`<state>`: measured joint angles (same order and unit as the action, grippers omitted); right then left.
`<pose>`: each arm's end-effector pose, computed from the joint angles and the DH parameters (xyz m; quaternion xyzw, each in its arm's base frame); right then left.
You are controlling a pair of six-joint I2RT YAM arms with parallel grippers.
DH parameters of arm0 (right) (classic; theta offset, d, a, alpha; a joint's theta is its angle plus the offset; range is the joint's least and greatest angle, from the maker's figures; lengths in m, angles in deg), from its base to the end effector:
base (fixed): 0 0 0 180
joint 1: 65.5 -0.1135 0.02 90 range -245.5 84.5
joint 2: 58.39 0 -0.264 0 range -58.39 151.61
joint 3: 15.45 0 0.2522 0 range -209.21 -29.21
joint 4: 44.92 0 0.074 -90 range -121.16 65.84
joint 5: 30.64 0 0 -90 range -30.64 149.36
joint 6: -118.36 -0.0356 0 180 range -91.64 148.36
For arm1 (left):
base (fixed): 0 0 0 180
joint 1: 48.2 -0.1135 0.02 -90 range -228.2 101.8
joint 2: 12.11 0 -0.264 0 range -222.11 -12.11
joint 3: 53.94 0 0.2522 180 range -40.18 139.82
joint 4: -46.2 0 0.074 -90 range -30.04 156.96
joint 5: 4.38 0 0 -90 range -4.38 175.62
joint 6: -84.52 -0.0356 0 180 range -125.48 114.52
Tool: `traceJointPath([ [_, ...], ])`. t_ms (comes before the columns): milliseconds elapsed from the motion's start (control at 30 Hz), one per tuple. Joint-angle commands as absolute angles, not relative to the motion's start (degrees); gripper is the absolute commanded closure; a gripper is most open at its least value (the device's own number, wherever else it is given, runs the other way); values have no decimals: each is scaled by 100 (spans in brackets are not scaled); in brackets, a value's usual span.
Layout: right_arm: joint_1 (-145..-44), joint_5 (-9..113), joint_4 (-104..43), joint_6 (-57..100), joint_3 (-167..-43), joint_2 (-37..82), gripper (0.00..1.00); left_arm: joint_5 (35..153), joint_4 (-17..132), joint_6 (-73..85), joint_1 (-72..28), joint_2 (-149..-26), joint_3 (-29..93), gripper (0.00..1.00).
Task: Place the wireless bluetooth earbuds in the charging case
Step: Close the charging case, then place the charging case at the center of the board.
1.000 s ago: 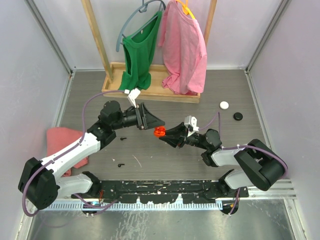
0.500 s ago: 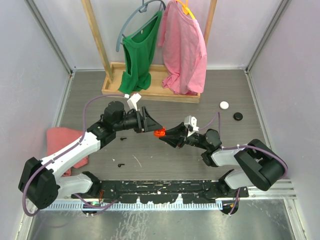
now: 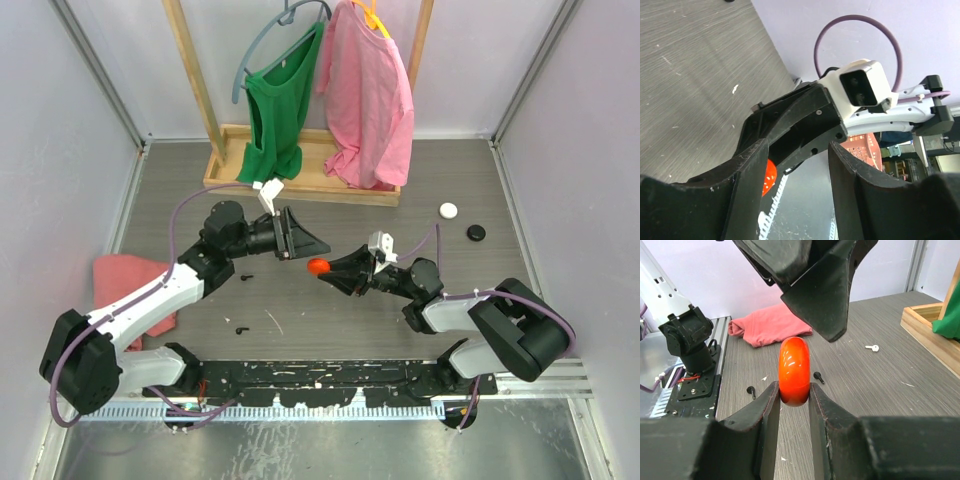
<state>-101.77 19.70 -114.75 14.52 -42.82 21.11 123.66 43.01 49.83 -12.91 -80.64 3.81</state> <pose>0.1666 0.1504 0.2048 -0.3766 0.4911 0.5030 0.6034 0.2096 -0.1752 0.2985 0.0878 0.7378 -0.6151 0.2638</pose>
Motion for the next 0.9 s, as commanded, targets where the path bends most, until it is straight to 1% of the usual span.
traceJointPath([
  [0,-10189,1994,-11735,1505,-4397,2062,99,12702,3553,5087,-1297,-7867,394,48],
  [133,-10185,2048,-11595,1500,-4427,2058,99,12576,4061,4732,-1303,-7678,426,45],
  [200,-10180,2130,-11412,1492,-4490,2045,99,12335,4615,4367,-1304,-7501,482,43],
  [267,-10180,2249,-11138,1496,-4568,2021,99,12003,5302,3942,-1310,-7286,592,39],
  [400,-10180,2597,-10332,1431,-4765,1902,99,10996,6852,2962,-1313,-6744,875,29],
  [533,-10180,3025,-8857,1336,-5194,1753,99,9491,8166,2244,-1322,-6197,1102,24],
  [633,-10172,3313,-7829,1304,-5497,1728,99,8626,8926,1869,-1322,-5806,1222,21],
  [767,-10082,3751,-6774,1088,-5949,1939,99,7899,9437,1368,-1321,-5299,1296,18],
  [867,-9991,3976,-6323,868,-6273,2277,98,7377,9575,1108,-1322,-4904,1221,15],
])
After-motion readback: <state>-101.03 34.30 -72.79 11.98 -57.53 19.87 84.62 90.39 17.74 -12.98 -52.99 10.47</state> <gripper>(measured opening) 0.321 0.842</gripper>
